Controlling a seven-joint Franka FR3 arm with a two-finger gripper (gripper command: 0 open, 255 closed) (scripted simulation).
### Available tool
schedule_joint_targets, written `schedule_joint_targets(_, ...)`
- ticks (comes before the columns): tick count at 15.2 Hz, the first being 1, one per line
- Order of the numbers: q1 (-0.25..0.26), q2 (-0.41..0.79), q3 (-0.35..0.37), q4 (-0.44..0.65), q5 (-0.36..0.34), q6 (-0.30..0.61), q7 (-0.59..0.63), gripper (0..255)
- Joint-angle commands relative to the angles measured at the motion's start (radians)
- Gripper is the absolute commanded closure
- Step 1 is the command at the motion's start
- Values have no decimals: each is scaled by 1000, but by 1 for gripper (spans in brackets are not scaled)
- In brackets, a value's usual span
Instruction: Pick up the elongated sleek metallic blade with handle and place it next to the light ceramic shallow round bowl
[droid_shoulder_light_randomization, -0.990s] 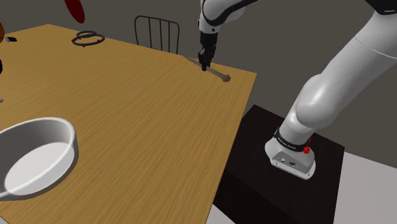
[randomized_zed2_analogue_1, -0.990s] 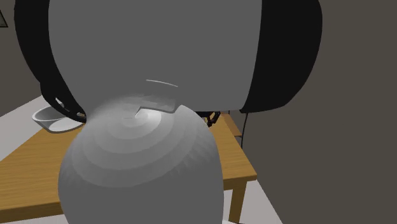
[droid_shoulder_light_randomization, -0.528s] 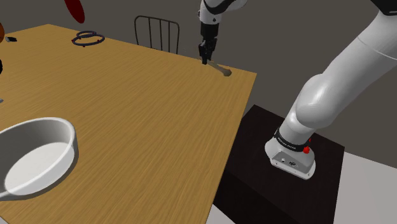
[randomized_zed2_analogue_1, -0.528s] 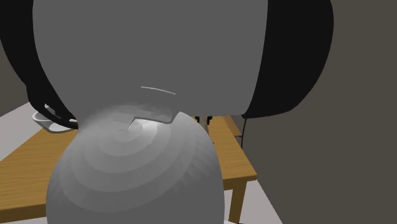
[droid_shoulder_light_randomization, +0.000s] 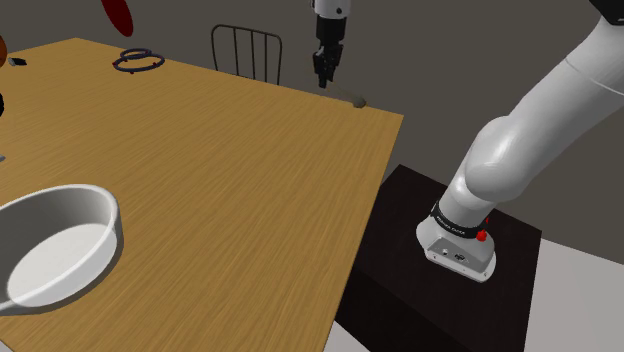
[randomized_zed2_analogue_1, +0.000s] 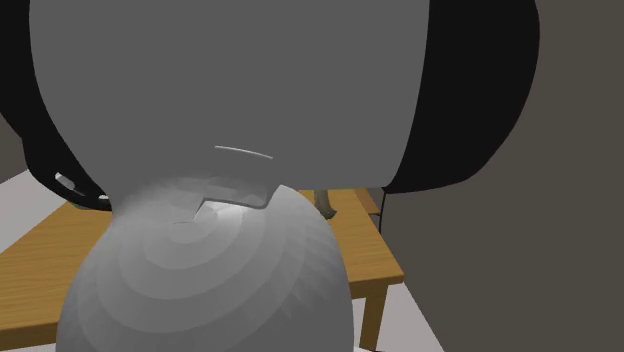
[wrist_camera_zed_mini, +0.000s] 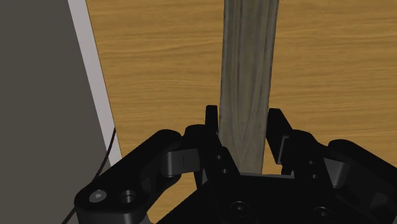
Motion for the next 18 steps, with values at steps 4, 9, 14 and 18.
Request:
schedule_joint_targets(4,0,-1,0,69,0,-70,2,255)
schedule_joint_targets(9,19,-31,30,66,6,-96,49,255)
schedule_joint_targets(14,66,-88,108,11,30,-93,165,255)
schedule_joint_targets(18,104,-115,173,-13,55,-91,260,255)
